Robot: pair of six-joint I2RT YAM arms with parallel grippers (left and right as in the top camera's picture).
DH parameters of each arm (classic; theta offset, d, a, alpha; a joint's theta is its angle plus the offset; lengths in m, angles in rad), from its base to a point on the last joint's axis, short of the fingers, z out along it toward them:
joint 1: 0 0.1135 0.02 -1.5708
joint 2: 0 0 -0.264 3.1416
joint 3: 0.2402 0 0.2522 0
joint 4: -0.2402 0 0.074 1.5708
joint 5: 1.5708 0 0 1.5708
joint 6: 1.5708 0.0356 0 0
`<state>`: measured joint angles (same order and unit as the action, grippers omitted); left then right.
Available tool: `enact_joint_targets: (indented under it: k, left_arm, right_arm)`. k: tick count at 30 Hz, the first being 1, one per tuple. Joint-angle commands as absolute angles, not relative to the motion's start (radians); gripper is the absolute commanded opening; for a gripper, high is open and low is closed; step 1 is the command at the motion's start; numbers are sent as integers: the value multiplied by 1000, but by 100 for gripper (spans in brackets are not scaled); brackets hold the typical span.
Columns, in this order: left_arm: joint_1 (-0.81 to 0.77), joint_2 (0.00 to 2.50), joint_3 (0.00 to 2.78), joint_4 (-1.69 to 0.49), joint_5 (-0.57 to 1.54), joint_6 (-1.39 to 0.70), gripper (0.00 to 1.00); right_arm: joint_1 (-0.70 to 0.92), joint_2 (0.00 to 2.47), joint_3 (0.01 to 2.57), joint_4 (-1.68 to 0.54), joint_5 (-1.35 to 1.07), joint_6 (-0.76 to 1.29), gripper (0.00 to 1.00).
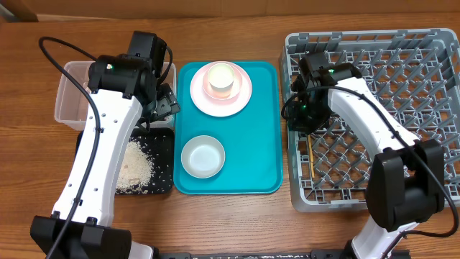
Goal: Sort waste into correct bins and load items into the dishwasher
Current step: 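Release the chopstick upright in the rack with the right gripper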
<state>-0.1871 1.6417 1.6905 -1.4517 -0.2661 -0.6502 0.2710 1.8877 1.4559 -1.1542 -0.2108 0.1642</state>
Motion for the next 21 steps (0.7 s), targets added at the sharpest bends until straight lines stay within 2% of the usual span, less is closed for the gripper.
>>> enact_joint_targets:
  k: [1, 9, 12, 15, 17, 21]
  left_arm:
    - [-184, 1632, 1705, -1454, -272, -643, 100]
    - [-184, 1632, 1705, -1454, -272, -643, 100]
    - [-184, 1632, 1705, -1454, -272, -643, 100]
    - [-184, 1632, 1705, -1454, -272, -643, 100]
    - [-184, 1632, 1705, -1454, -272, -643, 100]
    - [-184, 1632, 1705, -1454, -271, -643, 100]
  right_arm:
    - [331, 1861, 1454, -1141, -289, 151, 13]
    - [404, 1861, 1454, -1135, -223, 153, 15]
    - [403, 1861, 1454, -1139, -217, 153, 23]
    - [389, 1861, 1454, -1142, -212, 153, 35]
    - [378, 1861, 1454, -1148, -208, 152, 39]
    - [356, 1861, 1469, -1171, -155, 153, 40]
